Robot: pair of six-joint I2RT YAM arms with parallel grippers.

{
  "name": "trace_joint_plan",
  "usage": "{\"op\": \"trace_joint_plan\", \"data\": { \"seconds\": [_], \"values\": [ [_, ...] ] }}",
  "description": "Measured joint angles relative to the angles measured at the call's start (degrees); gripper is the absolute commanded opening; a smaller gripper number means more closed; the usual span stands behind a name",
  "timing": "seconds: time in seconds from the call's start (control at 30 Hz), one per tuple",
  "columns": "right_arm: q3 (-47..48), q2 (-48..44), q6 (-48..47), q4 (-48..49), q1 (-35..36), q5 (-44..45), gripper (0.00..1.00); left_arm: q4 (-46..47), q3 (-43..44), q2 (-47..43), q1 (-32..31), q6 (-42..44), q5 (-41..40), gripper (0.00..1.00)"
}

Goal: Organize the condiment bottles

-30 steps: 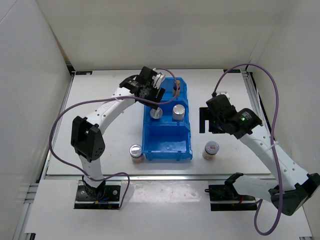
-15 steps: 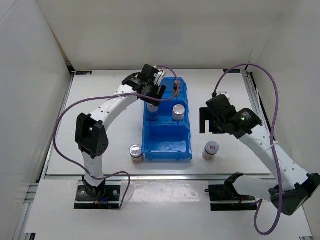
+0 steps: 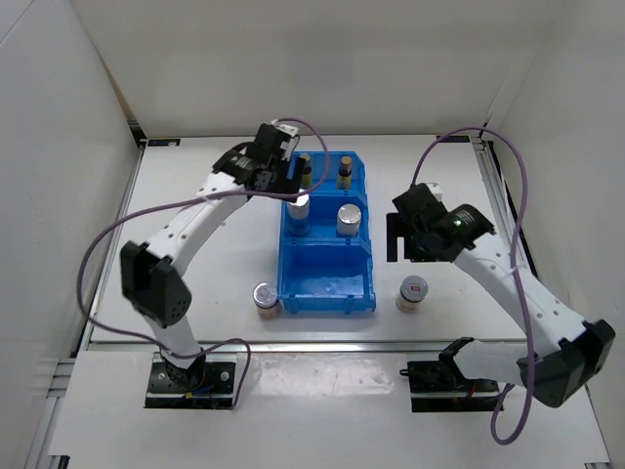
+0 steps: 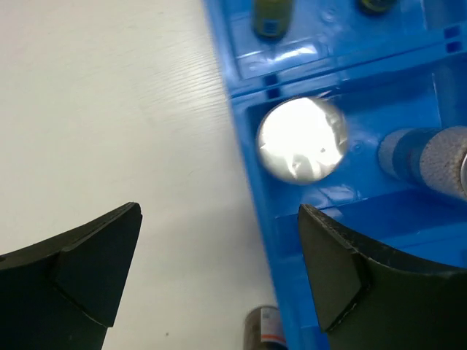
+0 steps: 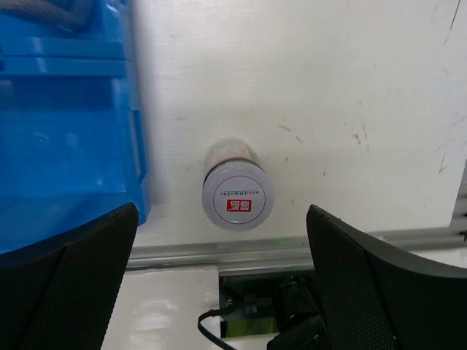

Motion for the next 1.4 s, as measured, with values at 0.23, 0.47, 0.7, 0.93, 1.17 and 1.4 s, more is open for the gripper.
{"op": "trace_joint_plan", "data": {
  "seconds": [0.23, 0.47, 0.7, 0.93, 1.17, 1.4],
  "values": [
    [-4.24, 8.52, 6.16, -2.62, -2.03, -1.38, 0.99, 0.07, -14.51, -17.86, 6.78, -8.22, -4.5, 0.99],
    [-9.11, 8.96, 9.42, -1.84, -7.54, -8.07, 0.99, -0.33, -24.9, -20.68, 11.41, -11.98, -4.63, 0.99],
    [-15.3, 11.87, 9.9, 2.64, -12.87, -17.05, 0.98, 1.62, -30.38, -22.08, 13.42, -12.35, -3.48, 0.99],
    [-16.28, 15.13, 10.08, 5.6, -12.92, -19.3, 0.76, 5.03, -35.3, -26.34, 14.05, -12.22, -2.67, 0.99],
    [-16.31, 14.97, 10.73, 6.23, -13.03, -18.34, 0.13, 6.73, -36.0, -26.47, 14.05, -11.89, -1.68, 0.99],
    [-13.18, 8.55, 11.08, 1.4, -12.66, -14.45, 0.0, 7.17, -36.06, -26.47, 14.05, -11.85, -1.66, 0.99]
  ]
}}
